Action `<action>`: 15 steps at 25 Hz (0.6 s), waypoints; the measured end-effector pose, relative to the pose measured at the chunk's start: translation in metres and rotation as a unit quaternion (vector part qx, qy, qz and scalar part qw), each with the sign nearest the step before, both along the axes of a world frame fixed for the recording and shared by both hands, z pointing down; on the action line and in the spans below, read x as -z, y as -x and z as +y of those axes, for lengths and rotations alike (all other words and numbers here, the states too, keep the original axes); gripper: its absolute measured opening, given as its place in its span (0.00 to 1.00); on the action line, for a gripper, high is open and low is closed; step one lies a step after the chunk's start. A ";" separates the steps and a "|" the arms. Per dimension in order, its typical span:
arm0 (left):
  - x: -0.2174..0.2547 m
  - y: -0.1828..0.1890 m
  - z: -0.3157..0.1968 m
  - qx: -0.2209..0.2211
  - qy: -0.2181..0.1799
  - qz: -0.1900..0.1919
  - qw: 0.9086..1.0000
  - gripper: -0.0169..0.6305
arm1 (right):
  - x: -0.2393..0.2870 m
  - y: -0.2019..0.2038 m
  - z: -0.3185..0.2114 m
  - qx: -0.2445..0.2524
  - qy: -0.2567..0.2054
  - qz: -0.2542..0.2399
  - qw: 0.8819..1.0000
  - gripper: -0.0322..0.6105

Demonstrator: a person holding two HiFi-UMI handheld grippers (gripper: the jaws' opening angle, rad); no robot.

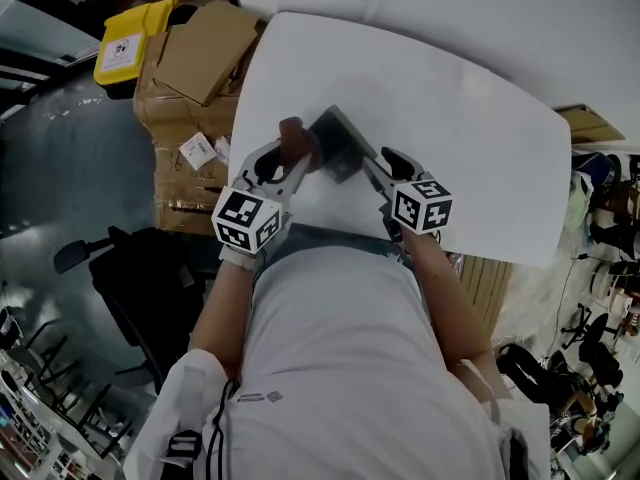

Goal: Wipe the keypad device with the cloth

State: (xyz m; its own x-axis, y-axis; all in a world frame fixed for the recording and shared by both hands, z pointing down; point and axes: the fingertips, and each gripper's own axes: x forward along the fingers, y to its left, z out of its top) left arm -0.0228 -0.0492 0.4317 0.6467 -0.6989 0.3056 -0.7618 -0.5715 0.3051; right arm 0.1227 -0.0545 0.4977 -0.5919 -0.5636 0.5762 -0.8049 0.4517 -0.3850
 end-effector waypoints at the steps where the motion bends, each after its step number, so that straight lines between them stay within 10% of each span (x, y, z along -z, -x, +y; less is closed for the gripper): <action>1: -0.004 -0.002 -0.007 -0.005 0.002 0.001 1.000 0.23 | -0.005 -0.001 -0.002 -0.004 0.005 0.003 1.000 0.32; 15: -0.057 -0.035 -0.070 -0.053 0.030 -0.002 0.998 0.23 | -0.040 -0.004 -0.012 -0.010 0.015 0.055 0.998 0.32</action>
State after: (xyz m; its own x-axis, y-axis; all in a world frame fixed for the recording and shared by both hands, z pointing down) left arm 0.0126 -0.1189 0.4887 0.7150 -0.6067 0.3475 -0.6990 -0.6302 0.3379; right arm 0.1264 -0.0663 0.5381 -0.5120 -0.5572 0.6537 -0.8523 0.4242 -0.3060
